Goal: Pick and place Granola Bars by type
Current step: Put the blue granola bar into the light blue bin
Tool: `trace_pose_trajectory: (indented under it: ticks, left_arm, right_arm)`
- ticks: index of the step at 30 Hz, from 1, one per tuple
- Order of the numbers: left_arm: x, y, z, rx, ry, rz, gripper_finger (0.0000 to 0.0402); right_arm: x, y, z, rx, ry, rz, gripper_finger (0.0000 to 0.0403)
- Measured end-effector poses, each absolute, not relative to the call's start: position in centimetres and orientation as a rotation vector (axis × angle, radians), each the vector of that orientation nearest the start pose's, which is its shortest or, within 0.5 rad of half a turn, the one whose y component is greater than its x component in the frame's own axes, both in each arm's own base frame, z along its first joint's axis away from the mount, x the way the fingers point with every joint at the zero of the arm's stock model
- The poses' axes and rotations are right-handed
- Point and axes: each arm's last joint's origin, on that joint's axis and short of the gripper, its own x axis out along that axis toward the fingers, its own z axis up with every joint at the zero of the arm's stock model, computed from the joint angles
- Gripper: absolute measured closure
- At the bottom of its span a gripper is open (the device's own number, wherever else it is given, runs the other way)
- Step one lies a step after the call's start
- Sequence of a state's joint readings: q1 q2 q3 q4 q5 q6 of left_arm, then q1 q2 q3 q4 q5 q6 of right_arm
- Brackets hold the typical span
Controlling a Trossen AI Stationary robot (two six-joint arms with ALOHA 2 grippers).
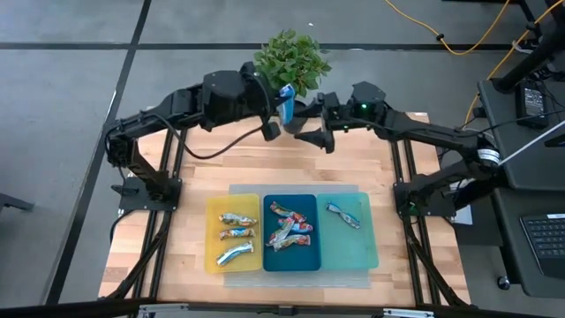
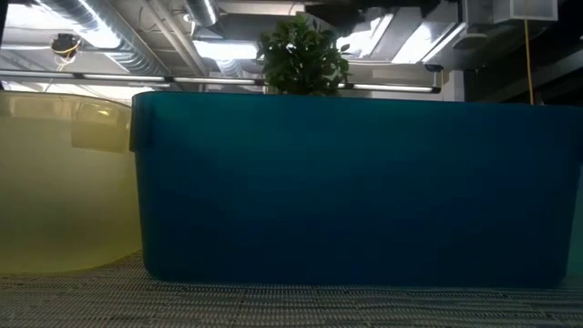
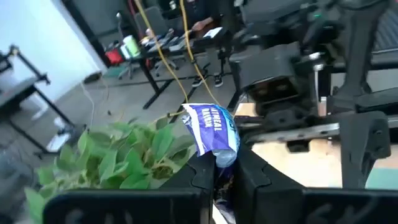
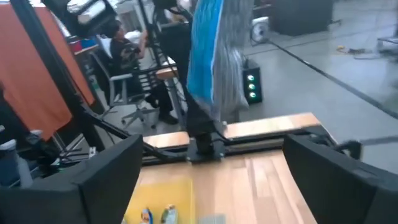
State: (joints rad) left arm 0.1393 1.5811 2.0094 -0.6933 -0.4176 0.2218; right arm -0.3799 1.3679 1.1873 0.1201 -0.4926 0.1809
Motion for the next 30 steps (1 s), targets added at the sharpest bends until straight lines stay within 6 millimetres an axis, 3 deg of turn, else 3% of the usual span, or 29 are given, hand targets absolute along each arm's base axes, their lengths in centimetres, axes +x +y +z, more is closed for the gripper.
trace_pose_trajectory:
  ticks: [7, 17, 22, 30]
  left_arm:
    - [31.1, 4.9, 49.7, 0.264, 0.329, 0.491, 0.0385]
    - [31.9, 4.8, 49.4, 0.234, 0.319, 0.449, 0.0385]
    - [32.5, 4.8, 48.8, 0.232, 0.338, 0.419, 0.0383]
    - [32.7, 5.0, 48.6, 0.262, 0.358, 0.455, 0.0354]
  right_arm:
    - [31.2, -10.5, 39.0, 0.154, 0.021, 0.134, 0.0012]
    - [32.7, -11.0, 38.9, 0.158, 0.032, 0.184, 0.0038]
    - [32.7, -11.0, 39.0, 0.137, 0.028, 0.184, 0.0089]
    - [32.7, -10.9, 38.9, 0.137, 0.038, 0.184, 0.0229]
